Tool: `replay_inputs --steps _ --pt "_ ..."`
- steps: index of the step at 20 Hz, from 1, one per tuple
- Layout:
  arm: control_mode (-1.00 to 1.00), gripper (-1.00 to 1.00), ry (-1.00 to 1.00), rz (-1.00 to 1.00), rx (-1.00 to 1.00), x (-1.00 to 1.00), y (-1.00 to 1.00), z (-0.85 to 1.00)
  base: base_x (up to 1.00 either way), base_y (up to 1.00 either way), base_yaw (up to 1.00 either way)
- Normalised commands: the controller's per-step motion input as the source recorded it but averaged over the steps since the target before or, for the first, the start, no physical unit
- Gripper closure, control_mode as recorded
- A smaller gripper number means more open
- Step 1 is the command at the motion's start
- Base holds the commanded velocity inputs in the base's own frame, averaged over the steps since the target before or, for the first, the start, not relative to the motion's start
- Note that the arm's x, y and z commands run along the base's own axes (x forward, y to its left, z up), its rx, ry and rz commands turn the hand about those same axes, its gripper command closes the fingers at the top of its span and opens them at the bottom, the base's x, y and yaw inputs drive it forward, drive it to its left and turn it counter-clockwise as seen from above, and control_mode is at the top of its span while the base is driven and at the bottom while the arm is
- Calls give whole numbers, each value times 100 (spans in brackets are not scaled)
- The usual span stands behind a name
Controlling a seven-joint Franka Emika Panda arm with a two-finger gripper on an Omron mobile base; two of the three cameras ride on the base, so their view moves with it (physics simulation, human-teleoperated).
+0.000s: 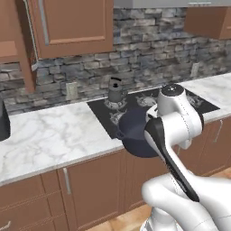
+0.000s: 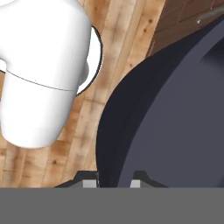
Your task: Pick the kettle from the cabinet and place it on a stove burner. Then pick the pot from the counter and place it on another stove burner. Finally, turn both burners on.
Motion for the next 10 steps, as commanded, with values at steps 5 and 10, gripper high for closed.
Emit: replay_inputs --steps 5,10 --pt "100 100 0 0 0 0 0 0 38 -59 25" --pt "100 100 0 0 0 0 0 0 44 -58 24"
